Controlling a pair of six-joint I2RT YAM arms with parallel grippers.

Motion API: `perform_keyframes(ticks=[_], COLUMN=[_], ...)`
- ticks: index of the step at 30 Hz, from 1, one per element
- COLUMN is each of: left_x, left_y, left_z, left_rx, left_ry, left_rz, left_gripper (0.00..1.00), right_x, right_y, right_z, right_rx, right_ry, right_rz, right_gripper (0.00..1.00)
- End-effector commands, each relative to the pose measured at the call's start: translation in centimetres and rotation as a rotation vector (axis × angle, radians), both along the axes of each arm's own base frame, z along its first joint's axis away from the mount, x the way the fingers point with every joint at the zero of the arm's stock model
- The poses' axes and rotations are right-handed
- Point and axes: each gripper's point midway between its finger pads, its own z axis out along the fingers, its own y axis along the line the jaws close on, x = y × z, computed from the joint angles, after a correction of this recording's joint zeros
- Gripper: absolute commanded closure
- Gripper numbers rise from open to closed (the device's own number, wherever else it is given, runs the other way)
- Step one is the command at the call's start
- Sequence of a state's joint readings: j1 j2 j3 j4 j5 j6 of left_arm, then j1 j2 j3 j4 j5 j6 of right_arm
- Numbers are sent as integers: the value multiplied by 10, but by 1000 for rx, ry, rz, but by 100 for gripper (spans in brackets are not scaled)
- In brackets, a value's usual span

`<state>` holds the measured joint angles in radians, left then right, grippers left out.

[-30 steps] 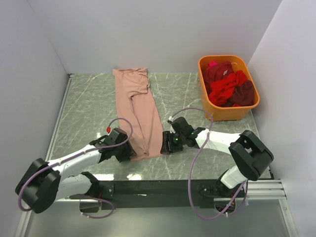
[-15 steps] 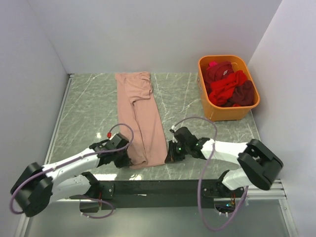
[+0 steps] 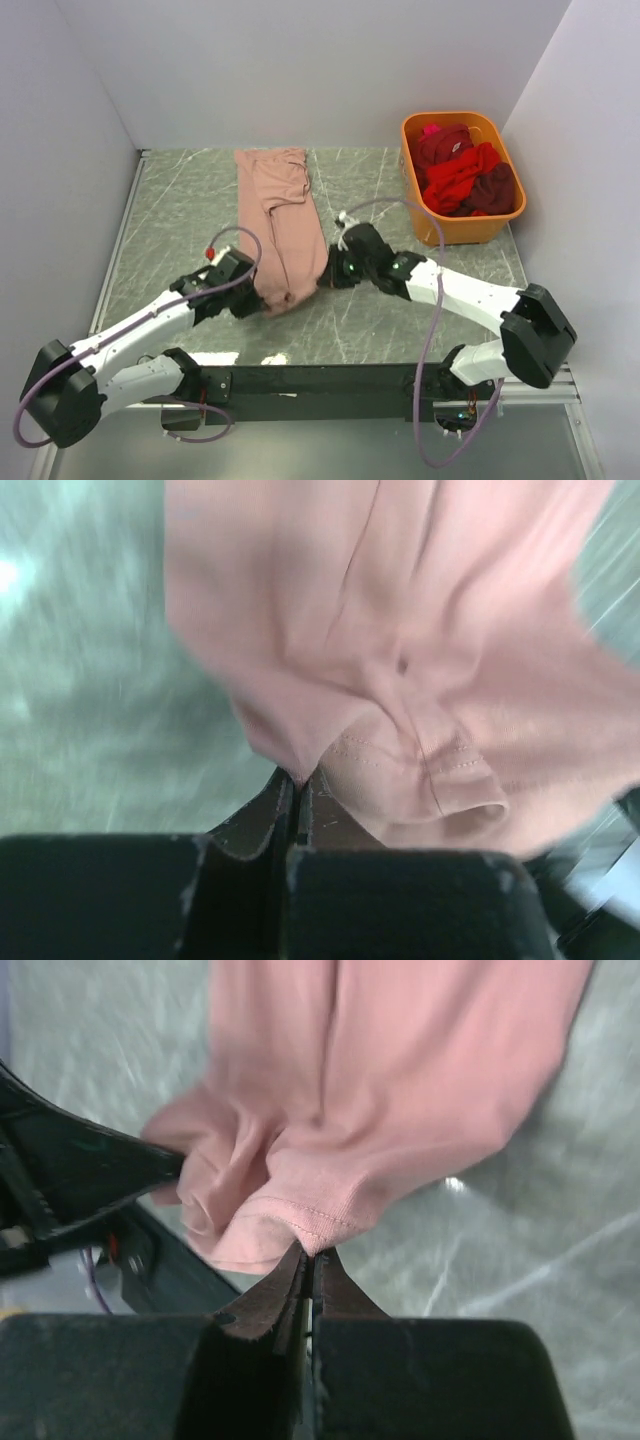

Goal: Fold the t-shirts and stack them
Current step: Fold the tshirt

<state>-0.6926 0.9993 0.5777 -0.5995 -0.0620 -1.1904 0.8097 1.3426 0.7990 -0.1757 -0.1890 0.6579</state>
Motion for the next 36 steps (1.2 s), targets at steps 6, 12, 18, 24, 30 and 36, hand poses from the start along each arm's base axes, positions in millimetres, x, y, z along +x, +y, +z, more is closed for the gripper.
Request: perform_keyframes(ticks=[6,12,18,24,30,36], left_x=[119,179,224,253,273,289], left_y=[23,41,49,43,49,50], left_z=[59,71,70,55,46,32], left_rx=[77,168,206,201,215,210], left_ry=[-266,-287,-307,-287,-271,-244], left_rz=[182,258,293,240,232,195], left_gripper=[99,99,99,99,99,74], right_x=[115,169,209,229,245,262], right_y=[19,37,42,43,43,45], right_z=[55,47,42,33,23,15], right_rx=[-13,-51,-64,-71,-73,-68], right_ry=[-198,-189,-200,-181,-149,-129], right_rz=[-123,-112,-136,-148,-170,-183], right_gripper=[100,100,100,100,100,98])
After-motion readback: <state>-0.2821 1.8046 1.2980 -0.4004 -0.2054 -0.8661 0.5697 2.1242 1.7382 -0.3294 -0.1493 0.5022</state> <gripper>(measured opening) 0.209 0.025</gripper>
